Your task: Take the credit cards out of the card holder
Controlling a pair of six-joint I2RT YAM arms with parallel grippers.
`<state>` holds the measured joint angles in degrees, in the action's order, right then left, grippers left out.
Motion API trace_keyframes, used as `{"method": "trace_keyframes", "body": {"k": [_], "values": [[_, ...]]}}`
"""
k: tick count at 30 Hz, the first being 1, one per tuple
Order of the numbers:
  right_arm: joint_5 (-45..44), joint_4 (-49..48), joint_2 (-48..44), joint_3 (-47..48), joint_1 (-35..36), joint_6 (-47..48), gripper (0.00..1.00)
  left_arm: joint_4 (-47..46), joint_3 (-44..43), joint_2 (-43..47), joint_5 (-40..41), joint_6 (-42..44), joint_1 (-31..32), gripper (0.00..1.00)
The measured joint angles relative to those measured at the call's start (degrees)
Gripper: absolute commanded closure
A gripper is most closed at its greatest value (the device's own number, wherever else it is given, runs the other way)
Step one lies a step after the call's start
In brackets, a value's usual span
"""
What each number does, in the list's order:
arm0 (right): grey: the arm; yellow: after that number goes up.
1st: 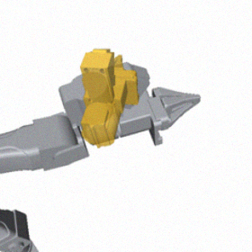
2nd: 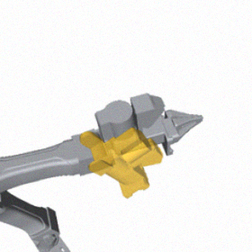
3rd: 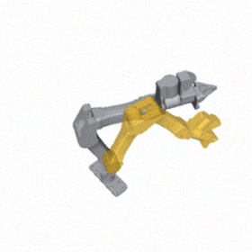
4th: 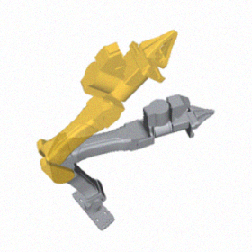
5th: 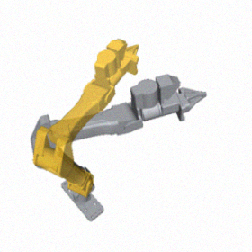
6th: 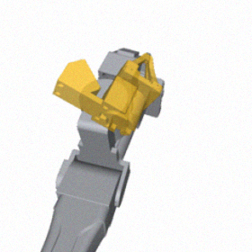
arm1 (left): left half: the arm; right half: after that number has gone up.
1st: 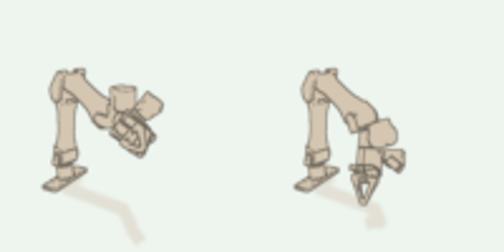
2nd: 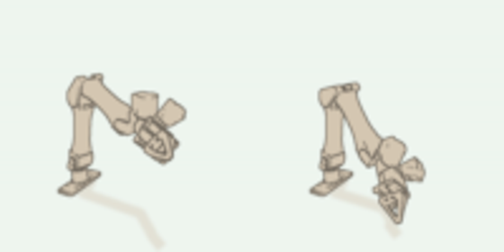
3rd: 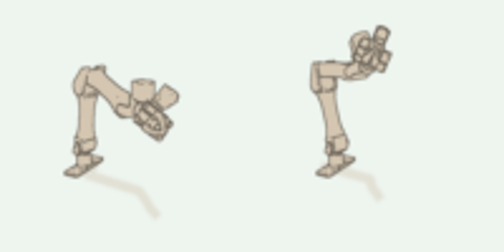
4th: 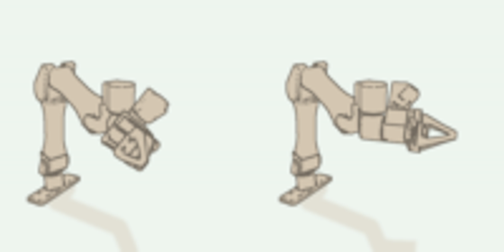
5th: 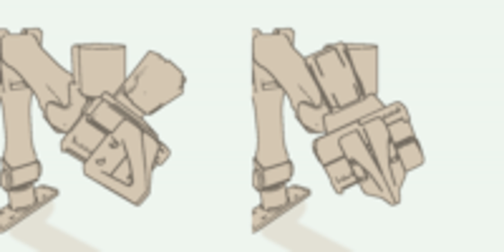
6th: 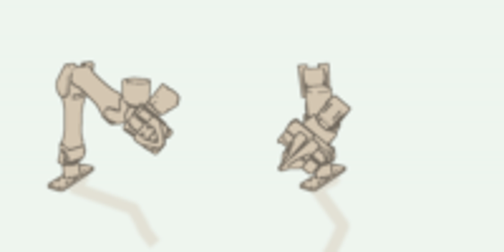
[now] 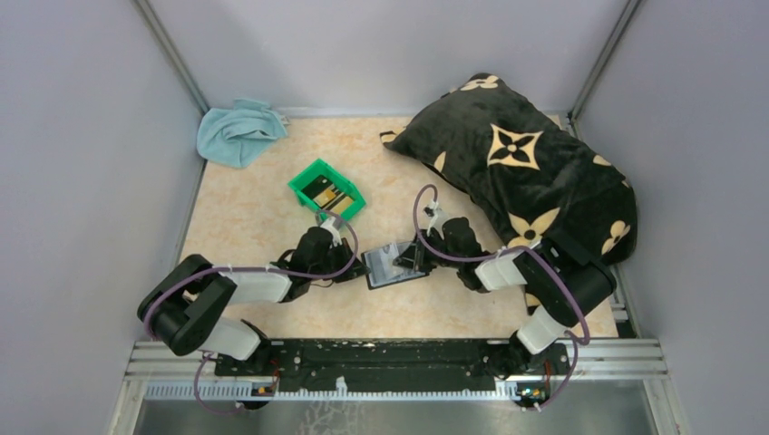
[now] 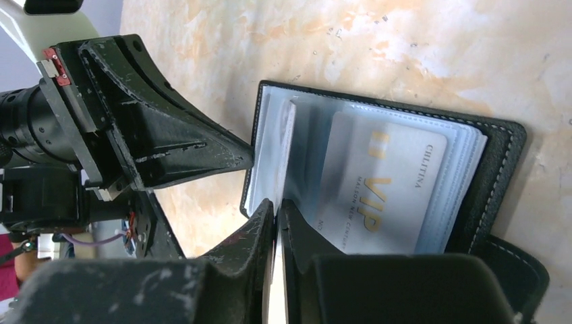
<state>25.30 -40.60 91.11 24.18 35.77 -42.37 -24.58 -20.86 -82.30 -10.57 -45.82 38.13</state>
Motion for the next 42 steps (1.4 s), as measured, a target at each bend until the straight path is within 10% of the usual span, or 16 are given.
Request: {"method": "trace_keyframes", "body": {"k": [5, 15, 42], "values": [[-0.7, 1.9, -1.1, -0.3, -0.3, 1.1, 1.00, 0.0, 0.0, 0.0, 0.0, 0.0, 0.0, 0.97], [-6.3, 11.7, -10.5, -0.5, -0.6, 6.4, 1.00, 5.4, -0.7, 5.4, 0.0, 5.7, 0.0, 0.39], [26.6, 13.9, -27.0, -2.8, -1.7, 11.2, 1.00, -0.4, -1.4, 21.2, -26.9, 19.5, 0.2, 0.47]]}}
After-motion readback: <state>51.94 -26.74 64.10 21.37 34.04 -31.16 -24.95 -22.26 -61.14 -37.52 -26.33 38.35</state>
